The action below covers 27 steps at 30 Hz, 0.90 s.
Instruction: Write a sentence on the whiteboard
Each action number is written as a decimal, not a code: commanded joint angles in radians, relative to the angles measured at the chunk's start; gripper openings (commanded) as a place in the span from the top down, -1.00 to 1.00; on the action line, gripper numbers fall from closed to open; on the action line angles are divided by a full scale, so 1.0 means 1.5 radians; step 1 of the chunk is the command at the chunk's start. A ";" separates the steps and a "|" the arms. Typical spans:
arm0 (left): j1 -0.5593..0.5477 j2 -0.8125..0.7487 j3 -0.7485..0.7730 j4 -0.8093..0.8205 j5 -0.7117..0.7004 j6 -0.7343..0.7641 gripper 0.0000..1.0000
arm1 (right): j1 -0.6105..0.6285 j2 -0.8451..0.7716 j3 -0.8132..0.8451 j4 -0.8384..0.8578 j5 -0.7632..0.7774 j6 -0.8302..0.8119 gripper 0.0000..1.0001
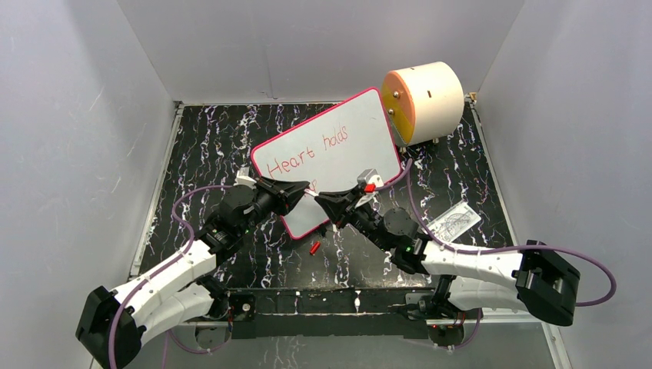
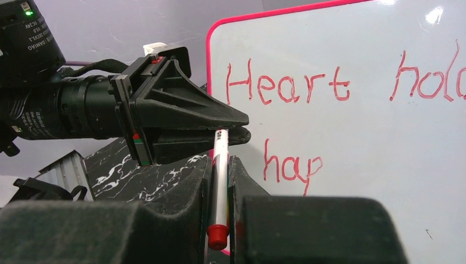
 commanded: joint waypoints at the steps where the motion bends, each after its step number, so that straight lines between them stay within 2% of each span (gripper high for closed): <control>1: -0.003 -0.015 0.035 0.008 -0.007 0.050 0.76 | -0.004 -0.032 0.021 -0.031 0.024 -0.020 1.00; 4: -0.003 -0.034 0.045 -0.012 -0.029 0.116 0.46 | -0.005 -0.052 0.049 -0.140 0.028 -0.034 1.00; 8: -0.003 -0.063 0.086 -0.093 -0.069 0.253 0.12 | -0.004 -0.074 0.079 -0.259 0.029 -0.039 1.00; 12: -0.002 -0.089 0.135 -0.169 -0.105 0.435 -0.13 | -0.004 -0.093 0.107 -0.356 0.047 -0.052 1.00; 16: -0.002 -0.106 0.174 -0.242 -0.131 0.590 -0.36 | -0.004 -0.098 0.125 -0.406 0.075 -0.082 1.00; 19: -0.002 -0.108 0.196 -0.290 -0.153 0.670 -0.47 | -0.005 -0.090 0.144 -0.439 0.103 -0.094 1.00; 27: 0.000 -0.092 0.238 -0.339 -0.192 0.800 -0.52 | -0.004 -0.064 0.188 -0.469 0.136 -0.156 1.00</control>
